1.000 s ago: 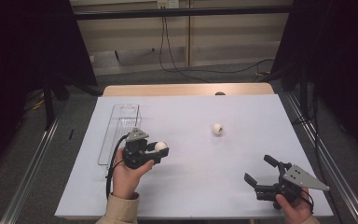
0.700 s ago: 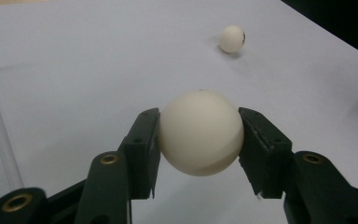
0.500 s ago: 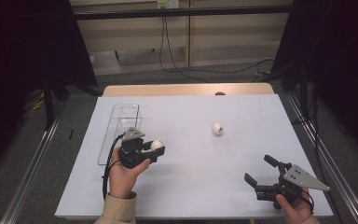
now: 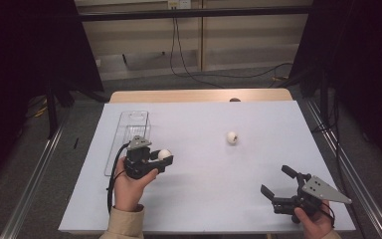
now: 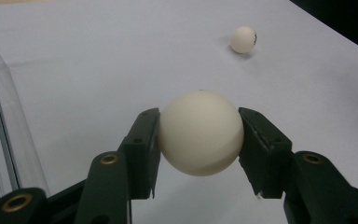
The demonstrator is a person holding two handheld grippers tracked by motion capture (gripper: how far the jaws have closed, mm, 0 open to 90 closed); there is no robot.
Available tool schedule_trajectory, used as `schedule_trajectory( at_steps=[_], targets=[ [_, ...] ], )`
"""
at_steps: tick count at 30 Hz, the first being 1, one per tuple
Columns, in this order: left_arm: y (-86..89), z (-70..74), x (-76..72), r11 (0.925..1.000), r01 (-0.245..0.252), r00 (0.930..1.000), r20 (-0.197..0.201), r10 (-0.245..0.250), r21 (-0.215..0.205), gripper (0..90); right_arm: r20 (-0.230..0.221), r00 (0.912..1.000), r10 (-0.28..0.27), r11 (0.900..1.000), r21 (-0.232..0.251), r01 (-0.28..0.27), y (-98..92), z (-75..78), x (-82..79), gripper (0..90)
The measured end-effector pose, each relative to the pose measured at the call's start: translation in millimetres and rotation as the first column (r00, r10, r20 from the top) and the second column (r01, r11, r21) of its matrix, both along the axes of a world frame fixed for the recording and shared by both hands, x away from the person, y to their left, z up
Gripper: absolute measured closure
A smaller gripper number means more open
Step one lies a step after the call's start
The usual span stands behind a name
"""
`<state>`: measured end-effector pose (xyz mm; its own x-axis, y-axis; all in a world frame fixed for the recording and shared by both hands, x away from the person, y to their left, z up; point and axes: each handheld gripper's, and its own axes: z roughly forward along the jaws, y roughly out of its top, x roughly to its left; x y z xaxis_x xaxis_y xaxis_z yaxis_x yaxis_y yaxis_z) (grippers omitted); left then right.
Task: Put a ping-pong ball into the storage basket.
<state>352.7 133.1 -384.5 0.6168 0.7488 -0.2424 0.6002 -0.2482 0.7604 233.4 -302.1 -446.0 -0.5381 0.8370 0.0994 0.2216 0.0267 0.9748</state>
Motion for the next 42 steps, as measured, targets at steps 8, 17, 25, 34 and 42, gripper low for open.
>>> schedule_trajectory(
  at_steps=[8, 17, 25, 34, 42],
  targets=[
    [1.7, 0.5, -0.3, 0.9999, -0.013, 0.9999, 0.003, 0.013, -0.004, 51.1, 0.001, 1.0, 0.002, 1.0, -0.001, -0.002, 0.1, -0.1, 0.2, 0.8],
    [6.5, 2.5, 0.1, 0.9998, -0.021, 0.9998, 0.005, 0.021, 0.005, 51.1, -0.002, 1.0, 0.0, 1.0, 0.004, 0.0, -0.2, -0.1, 0.3, 0.9],
    [9.7, 3.2, 0.4, 0.9996, -0.029, 0.9996, 0.004, 0.029, 0.005, 51.1, -0.001, 1.0, 0.002, 1.0, 0.005, -0.002, -0.5, 0.0, 0.3, 0.9],
    [14.8, 4.5, 0.4, 0.9989, -0.047, 0.9988, 0.007, 0.047, 0.0, 51.1, 0.001, 1.0, 0.001, 1.0, 0.003, -0.001, -0.6, 0.3, 0.3, 0.8],
    [19.4, 5.8, 0.5, 0.9983, -0.058, 0.9983, 0.008, 0.058, 0.001, 51.1, 0.001, 1.0, 0.002, 1.0, 0.002, -0.002, -0.8, 0.3, 0.4, 0.9]
  ],
)
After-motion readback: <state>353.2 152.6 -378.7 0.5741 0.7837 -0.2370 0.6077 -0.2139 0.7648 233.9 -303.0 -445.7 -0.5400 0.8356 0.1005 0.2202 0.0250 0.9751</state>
